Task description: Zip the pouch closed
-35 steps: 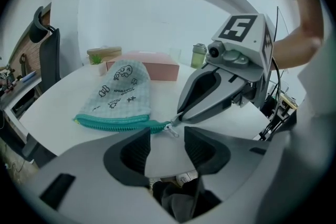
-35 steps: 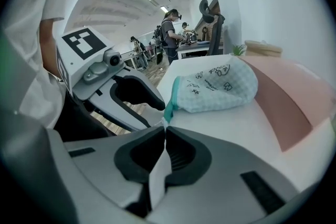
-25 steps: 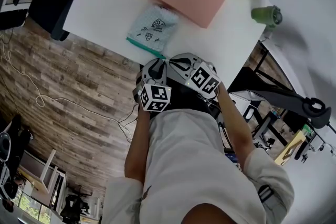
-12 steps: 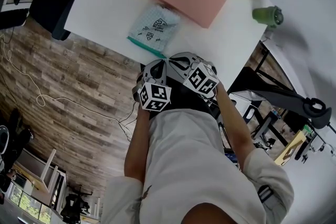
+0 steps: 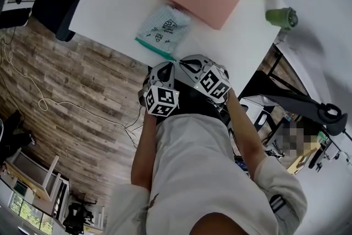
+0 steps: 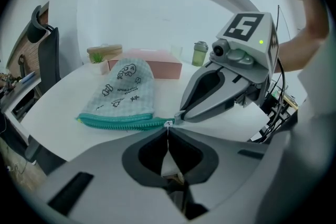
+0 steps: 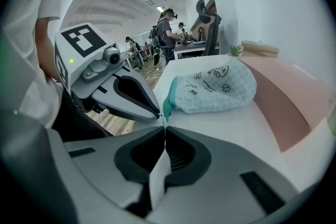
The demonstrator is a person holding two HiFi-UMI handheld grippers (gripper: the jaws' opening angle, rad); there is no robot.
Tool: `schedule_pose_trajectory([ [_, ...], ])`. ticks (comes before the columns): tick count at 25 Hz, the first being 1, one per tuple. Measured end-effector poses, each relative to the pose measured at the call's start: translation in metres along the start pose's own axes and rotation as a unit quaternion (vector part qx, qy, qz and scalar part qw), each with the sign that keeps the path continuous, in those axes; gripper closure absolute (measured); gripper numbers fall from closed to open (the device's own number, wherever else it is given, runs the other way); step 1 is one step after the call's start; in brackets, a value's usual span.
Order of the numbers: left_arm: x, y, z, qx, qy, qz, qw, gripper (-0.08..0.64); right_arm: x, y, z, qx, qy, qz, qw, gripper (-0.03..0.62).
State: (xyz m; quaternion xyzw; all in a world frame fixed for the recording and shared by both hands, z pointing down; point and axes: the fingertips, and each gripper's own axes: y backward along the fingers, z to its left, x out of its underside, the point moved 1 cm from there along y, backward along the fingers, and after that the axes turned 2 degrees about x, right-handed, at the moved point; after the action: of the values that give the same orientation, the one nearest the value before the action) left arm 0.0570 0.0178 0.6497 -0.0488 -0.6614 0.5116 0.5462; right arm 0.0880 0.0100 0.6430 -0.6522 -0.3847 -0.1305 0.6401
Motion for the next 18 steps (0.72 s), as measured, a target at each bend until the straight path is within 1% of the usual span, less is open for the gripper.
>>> schedule_pose_trajectory([
  [5,0.000,0.003,0.009,-0.003,0.008,-0.002,1.0000,0.560,0.002,0.000,0.000,-0.004,-0.015,-0.001,1.000,0.588],
  [10,-0.001,0.003,0.011,-0.005,0.009,-0.003,0.9999,0.560,0.001,0.000,-0.001,0.000,-0.016,-0.001,1.000,0.588],
  [13,0.000,0.005,0.016,-0.009,0.018,-0.005,0.9998,0.560,0.002,0.000,-0.002,0.001,-0.017,0.001,1.000,0.588],
  [18,-0.001,0.009,0.024,-0.005,0.021,-0.008,0.9997,0.560,0.001,0.000,-0.003,0.004,-0.020,-0.001,1.000,0.588],
])
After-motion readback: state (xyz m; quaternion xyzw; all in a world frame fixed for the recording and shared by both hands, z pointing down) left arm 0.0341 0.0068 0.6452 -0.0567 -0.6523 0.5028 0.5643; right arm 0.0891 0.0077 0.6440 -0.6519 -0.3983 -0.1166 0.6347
